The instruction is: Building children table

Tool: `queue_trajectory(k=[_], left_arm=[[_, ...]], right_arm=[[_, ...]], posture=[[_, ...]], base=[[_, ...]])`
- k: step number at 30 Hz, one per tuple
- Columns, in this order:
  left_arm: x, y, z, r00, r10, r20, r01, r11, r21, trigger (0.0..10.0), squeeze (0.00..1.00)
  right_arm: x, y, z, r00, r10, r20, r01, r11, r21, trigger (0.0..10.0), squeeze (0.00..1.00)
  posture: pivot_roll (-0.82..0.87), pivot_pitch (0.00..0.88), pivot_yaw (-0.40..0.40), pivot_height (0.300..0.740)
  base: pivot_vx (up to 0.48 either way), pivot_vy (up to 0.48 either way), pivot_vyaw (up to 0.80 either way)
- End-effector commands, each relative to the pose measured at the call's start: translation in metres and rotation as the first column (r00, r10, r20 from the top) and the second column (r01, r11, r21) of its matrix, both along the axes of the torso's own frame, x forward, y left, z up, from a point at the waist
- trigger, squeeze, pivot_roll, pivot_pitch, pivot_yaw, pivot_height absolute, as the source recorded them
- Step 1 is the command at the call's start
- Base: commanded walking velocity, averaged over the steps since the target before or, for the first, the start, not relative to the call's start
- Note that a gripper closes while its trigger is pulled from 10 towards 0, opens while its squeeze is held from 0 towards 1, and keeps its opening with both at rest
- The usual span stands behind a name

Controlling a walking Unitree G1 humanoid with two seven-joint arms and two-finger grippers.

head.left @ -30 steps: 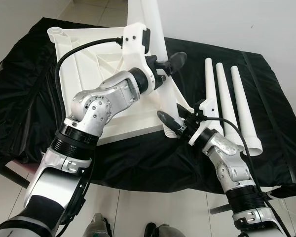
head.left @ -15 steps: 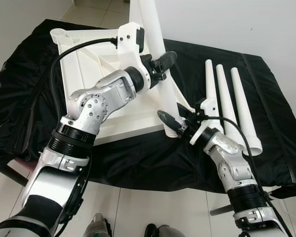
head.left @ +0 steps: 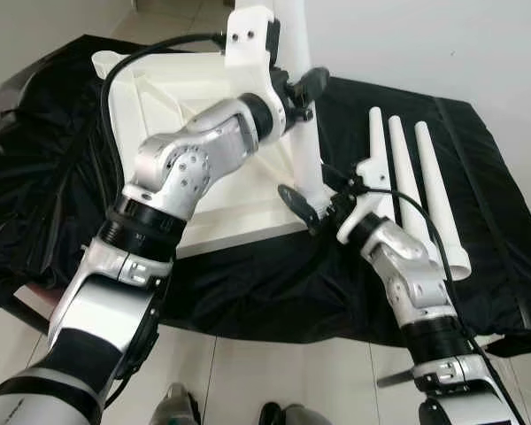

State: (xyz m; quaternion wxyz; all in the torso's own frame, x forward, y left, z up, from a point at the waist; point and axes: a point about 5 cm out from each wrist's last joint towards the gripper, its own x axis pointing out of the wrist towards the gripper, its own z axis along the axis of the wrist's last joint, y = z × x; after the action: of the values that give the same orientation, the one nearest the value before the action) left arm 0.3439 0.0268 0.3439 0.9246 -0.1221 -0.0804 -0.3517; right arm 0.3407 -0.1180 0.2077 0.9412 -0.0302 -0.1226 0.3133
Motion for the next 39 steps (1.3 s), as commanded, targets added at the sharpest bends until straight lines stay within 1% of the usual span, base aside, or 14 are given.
queue_trajectory(k=[1, 2, 3, 4, 6, 9, 11, 13, 16, 21, 28, 29, 33, 39], left_arm=[[-0.010, -0.012, 0.007, 0.980, -0.175, 0.092, 0.171, 0.984, 0.051, 10.0, 0.00], [-0.009, -0.012, 0.010, 0.984, -0.123, 0.127, 0.112, 0.990, 0.086, 10.0, 0.00], [-0.009, -0.012, 0.010, 0.984, -0.123, 0.127, 0.112, 0.990, 0.086, 10.0, 0.00], [-0.009, -0.013, 0.012, 0.983, -0.084, 0.161, 0.066, 0.992, 0.110, 10.0, 0.00], [-0.009, -0.013, 0.012, 0.983, -0.084, 0.161, 0.066, 0.992, 0.110, 10.0, 0.00], [-0.011, -0.016, 0.016, 0.971, -0.016, 0.239, -0.014, 0.992, 0.126, 10.0, 0.00], [-0.012, -0.016, 0.017, 0.968, -0.007, 0.251, -0.026, 0.992, 0.126, 10.0, 0.00], [-0.013, -0.019, 0.015, 0.961, 0.018, 0.275, -0.056, 0.990, 0.130, 10.0, 0.00], [-0.014, -0.021, 0.010, 0.955, 0.040, 0.293, -0.085, 0.986, 0.141, 10.0, 0.00], [-0.019, -0.028, 0.007, 0.948, 0.045, 0.314, -0.096, 0.984, 0.148, 10.0, 0.00], [-0.028, -0.037, 0.012, 0.940, 0.043, 0.338, -0.088, 0.989, 0.120, 10.0, 0.00], [-0.028, -0.037, 0.012, 0.940, 0.043, 0.338, -0.088, 0.989, 0.120, 10.0, 0.00], [-0.031, -0.041, 0.012, 0.935, 0.030, 0.354, -0.081, 0.988, 0.132, 10.0, 0.00], [-0.031, -0.042, 0.011, 0.934, 0.026, 0.358, -0.080, 0.987, 0.138, 10.0, 0.00]], right_arm=[[0.002, 0.001, -0.002, 1.000, -0.019, -0.016, 0.019, 1.000, -0.018, 10.0, 0.00], [0.004, 0.004, 0.003, 0.999, -0.040, -0.008, 0.040, 0.999, -0.021, 10.0, 0.00], [0.004, 0.004, 0.003, 0.999, -0.040, -0.008, 0.040, 0.999, -0.021, 10.0, 0.00], [0.006, 0.007, 0.009, 0.998, -0.063, 0.000, 0.063, 0.998, -0.022, 10.0, 0.00], [0.006, 0.007, 0.009, 0.998, -0.063, 0.000, 0.063, 0.998, -0.022, 10.0, 0.00], [0.015, 0.015, 0.023, 0.987, -0.160, -0.001, 0.160, 0.987, 0.008, 10.0, 0.00], [0.016, 0.017, 0.025, 0.983, -0.181, -0.003, 0.181, 0.983, 0.017, 10.0, 0.00], [0.019, 0.021, 0.029, 0.975, -0.220, -0.012, 0.220, 0.975, 0.034, 10.0, 0.00], [0.020, 0.030, 0.031, 0.970, -0.240, -0.021, 0.241, 0.970, 0.034, 10.0, 0.00], [0.022, 0.041, 0.030, 0.957, -0.289, -0.024, 0.289, 0.957, 0.002, 10.0, 0.00], [0.023, 0.052, 0.026, 0.932, -0.362, -0.018, 0.361, 0.932, -0.030, 10.0, 0.00], [0.023, 0.052, 0.026, 0.932, -0.362, -0.018, 0.361, 0.932, -0.030, 10.0, 0.00], [0.026, 0.049, 0.028, 0.906, -0.424, -0.011, 0.423, 0.905, -0.038, 10.0, 0.00], [0.027, 0.045, 0.038, 0.895, -0.445, 0.030, 0.445, 0.895, -0.018, 10.0, 0.00]], posture=[[0.11, 0.094, -0.093, 0.740], [0.11, 0.094, -0.093, 0.740], [0.11, 0.094, -0.093, 0.740], [0.11, 0.099, -0.092, 0.740], [0.11, 0.099, -0.092, 0.740], [0.10, 0.106, -0.085, 0.740], [0.10, 0.106, -0.085, 0.740], [0.10, 0.107, -0.082, 0.740], [0.10, 0.114, -0.077, 0.740], [0.10, 0.114, -0.077, 0.740], [0.11, 0.110, -0.077, 0.740], [0.11, 0.110, -0.077, 0.740], [0.11, 0.106, -0.078, 0.740], [0.11, 0.102, -0.080, 0.740]], base=[[0.000, 0.000, 0.00], [0.000, 0.000, 0.00], [0.000, 0.000, 0.00], [0.000, 0.000, 0.00], [0.000, 0.000, 0.00], [0.000, 0.000, 0.00], [0.000, 0.000, 0.00], [0.000, 0.000, 0.00], [0.000, 0.000, 0.00], [0.000, 0.000, 0.00], [0.000, 0.000, 0.00], [0.000, 0.000, 0.00], [0.000, 0.000, 0.00], [0.000, 0.000, 0.00]])
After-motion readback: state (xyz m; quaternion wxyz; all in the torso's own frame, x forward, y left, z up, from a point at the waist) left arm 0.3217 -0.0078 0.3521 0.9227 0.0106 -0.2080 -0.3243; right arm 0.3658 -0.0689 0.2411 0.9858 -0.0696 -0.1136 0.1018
